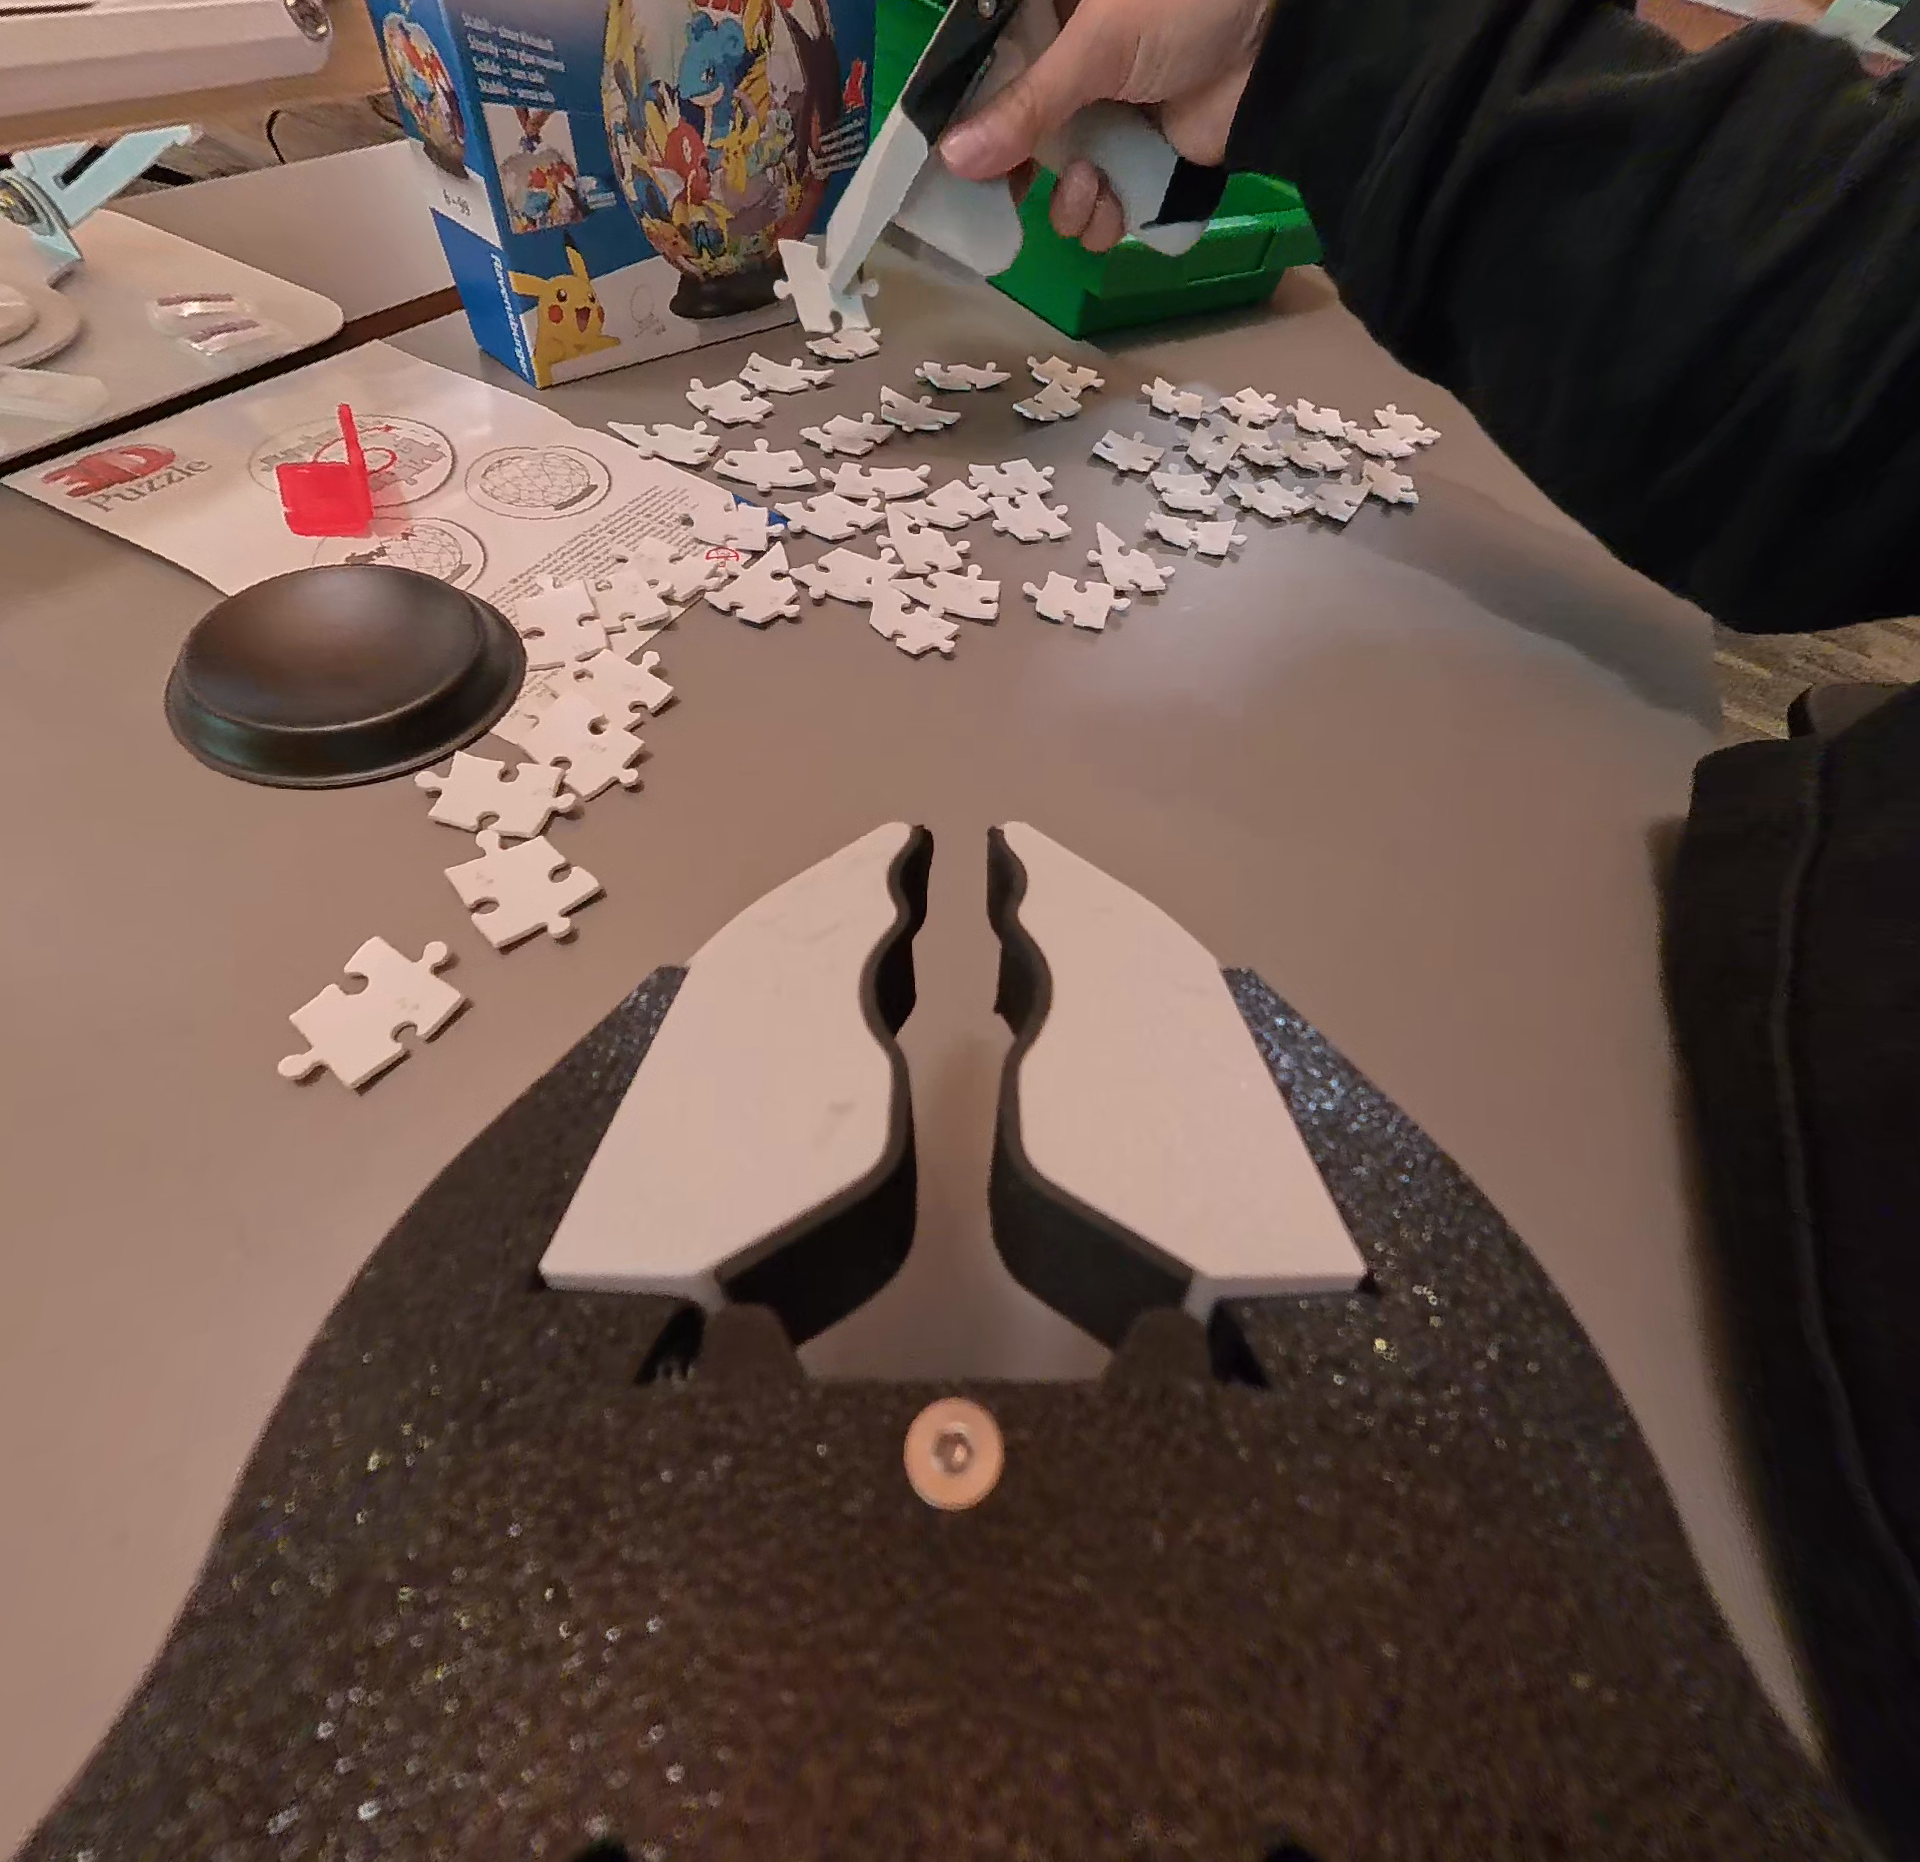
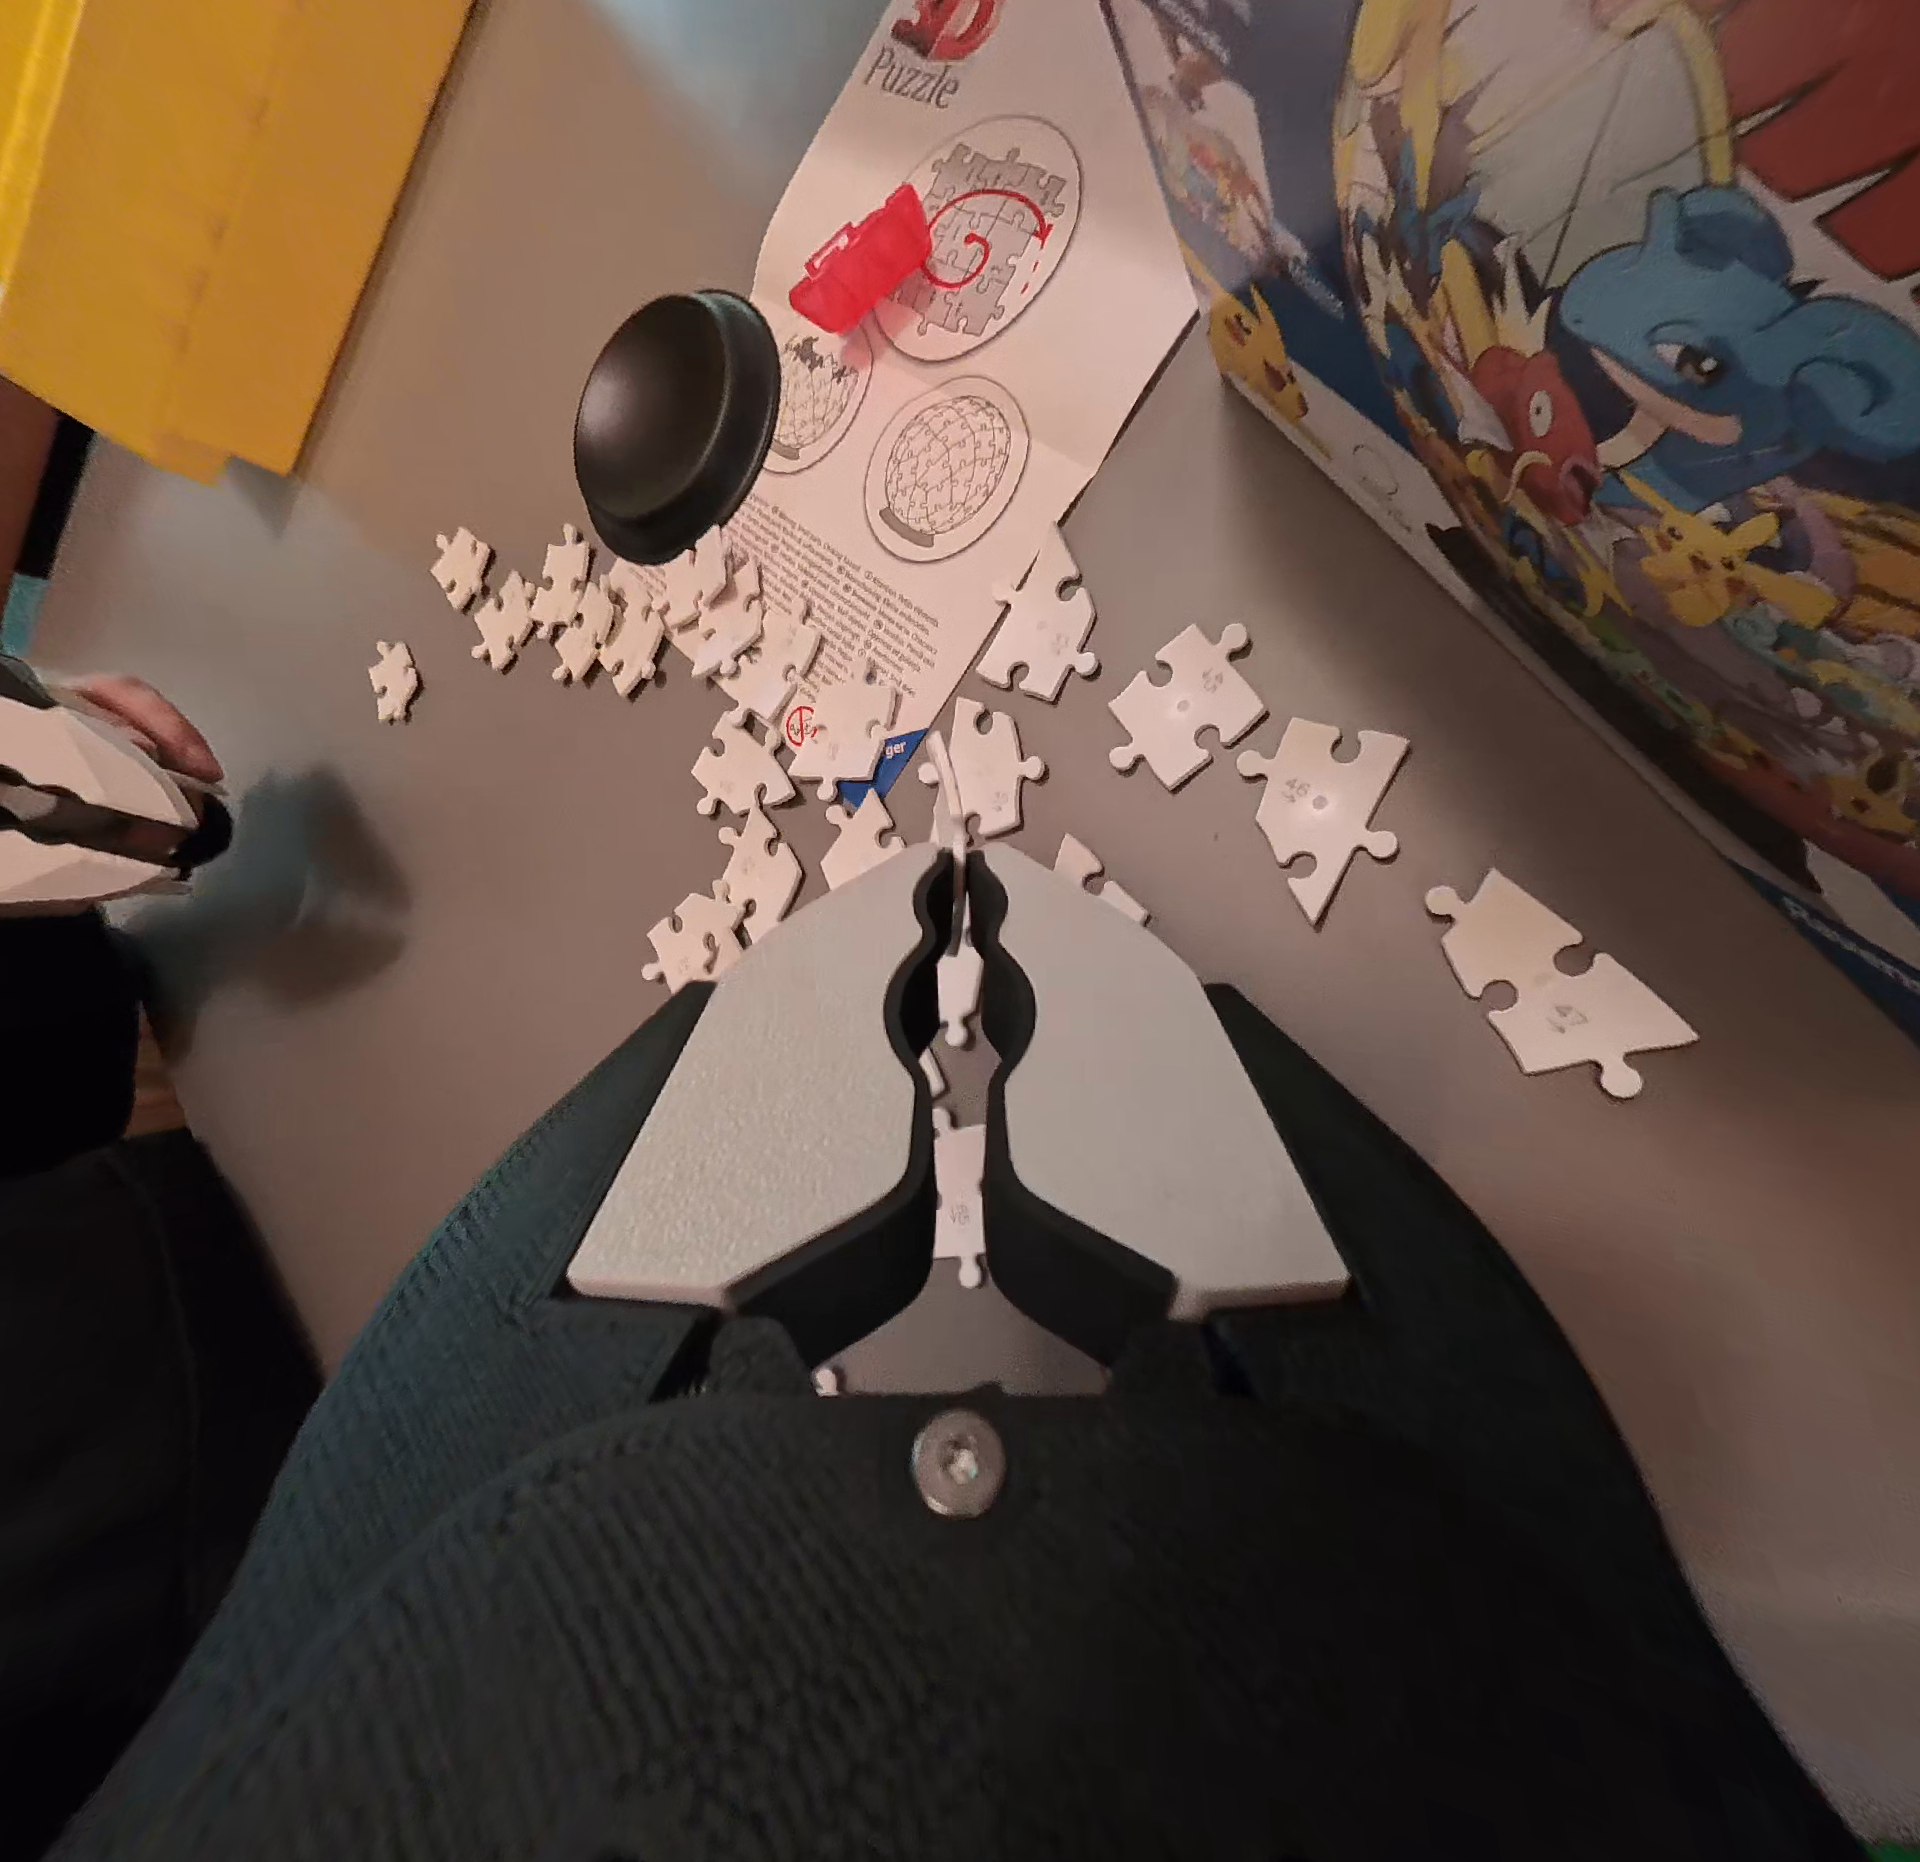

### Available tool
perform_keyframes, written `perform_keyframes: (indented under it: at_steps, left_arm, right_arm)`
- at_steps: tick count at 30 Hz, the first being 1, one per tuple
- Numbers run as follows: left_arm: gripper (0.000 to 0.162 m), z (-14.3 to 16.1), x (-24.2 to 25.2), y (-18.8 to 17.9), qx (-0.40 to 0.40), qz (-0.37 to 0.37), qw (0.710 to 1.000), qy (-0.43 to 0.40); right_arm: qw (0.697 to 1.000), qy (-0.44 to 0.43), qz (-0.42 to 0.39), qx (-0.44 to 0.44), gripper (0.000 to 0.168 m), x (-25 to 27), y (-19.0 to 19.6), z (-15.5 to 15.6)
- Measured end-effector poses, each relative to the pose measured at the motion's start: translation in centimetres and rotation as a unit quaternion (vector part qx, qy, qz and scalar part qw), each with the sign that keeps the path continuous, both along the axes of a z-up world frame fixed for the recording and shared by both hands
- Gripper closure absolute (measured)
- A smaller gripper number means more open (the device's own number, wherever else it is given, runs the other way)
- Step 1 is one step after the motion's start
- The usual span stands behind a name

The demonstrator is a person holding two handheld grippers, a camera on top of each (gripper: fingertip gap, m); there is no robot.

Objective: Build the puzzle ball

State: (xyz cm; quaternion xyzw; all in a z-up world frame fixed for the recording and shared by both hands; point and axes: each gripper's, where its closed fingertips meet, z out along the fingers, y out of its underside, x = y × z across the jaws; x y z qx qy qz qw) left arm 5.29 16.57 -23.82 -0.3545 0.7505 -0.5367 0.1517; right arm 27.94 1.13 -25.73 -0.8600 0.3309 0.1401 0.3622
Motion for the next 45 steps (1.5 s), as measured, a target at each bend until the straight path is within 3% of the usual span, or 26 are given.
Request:
perform_keyframes:
  at_steps: [3,7,17,29,40,45]
  left_arm:
    - [0.152,0.1,-0.1,0.2,0.002,0.001,1.000,0.000]
    - [0.152,0.0,-0.1,0.5,0.003,0.005,1.000,0.001]
    - [0.152,-0.4,0.3,-0.3,0.005,-0.011,1.000,0.010]
    - [0.152,-0.6,0.0,-0.6,0.008,-0.015,1.000,0.013]
    - [0.152,-0.5,-0.1,-0.9,0.008,-0.017,1.000,0.013]
    - [0.151,-0.5,-0.3,-1.1,0.011,-0.020,1.000,0.012]
  right_arm:
    - [1.000,0.012,0.019,-0.015,0.166,-0.6,-0.8,-0.2]
    - [0.992,0.025,0.067,-0.105,0.166,-2.5,-4.9,-1.0]
    - [0.983,0.085,-0.021,-0.163,0.166,-4.9,-13.2,-2.4]
    - [0.975,0.139,-0.069,-0.161,0.163,-4.9,-14.5,-4.8]
    - [0.979,0.060,-0.069,-0.182,0.156,-3.7,-13.3,-5.3]
    - [0.983,0.033,-0.067,-0.167,0.146,-3.5,-12.2,-4.8]
